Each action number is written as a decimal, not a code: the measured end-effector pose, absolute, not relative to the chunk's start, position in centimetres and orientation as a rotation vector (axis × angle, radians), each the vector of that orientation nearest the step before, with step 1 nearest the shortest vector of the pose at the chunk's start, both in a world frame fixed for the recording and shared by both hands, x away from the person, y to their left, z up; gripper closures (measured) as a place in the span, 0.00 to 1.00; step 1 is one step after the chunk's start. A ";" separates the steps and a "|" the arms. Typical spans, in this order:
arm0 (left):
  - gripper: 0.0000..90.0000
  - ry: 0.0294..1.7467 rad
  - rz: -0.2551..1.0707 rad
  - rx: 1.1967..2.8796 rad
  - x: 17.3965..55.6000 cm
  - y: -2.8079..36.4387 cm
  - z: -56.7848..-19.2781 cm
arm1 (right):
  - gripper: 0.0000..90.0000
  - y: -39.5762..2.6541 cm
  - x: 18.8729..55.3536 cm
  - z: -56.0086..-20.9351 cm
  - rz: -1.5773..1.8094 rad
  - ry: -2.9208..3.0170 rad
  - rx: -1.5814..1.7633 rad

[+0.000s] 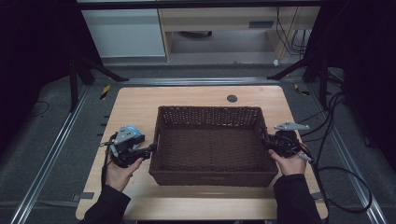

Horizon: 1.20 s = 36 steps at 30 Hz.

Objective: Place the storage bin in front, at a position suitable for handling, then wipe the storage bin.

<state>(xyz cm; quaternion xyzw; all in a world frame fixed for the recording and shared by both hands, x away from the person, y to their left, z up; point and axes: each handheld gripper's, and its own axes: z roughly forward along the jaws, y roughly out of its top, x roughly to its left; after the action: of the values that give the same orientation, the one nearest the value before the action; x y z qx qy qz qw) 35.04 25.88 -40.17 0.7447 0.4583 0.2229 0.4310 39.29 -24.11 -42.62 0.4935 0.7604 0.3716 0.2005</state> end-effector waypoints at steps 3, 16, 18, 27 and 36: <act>0.39 1.174 0.593 1.832 35.4 28.0 -40.0 | 0.66 -24.3 39.3 -42.7 1.048 2.108 1.382; 0.33 1.398 0.652 1.844 36.8 34.4 -43.6 | 0.46 -25.2 38.8 -42.2 1.082 2.094 1.357; 0.32 1.399 0.638 1.862 36.9 34.5 -44.2 | 0.46 -25.1 38.8 -42.5 1.070 2.113 1.359; 0.31 1.383 0.627 1.925 36.9 34.6 -45.5 | 0.52 -24.8 38.9 -42.9 1.042 2.138 1.370; 0.32 1.397 0.628 1.965 36.8 35.1 -46.3 | 0.57 -24.6 39.0 -42.8 1.035 2.141 1.366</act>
<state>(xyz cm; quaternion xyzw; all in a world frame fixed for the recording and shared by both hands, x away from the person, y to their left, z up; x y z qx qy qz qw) 36.77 35.07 -46.30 0.7475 0.5313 0.2390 0.3192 39.01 -24.63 -42.85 0.4880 0.7653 0.3701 0.1981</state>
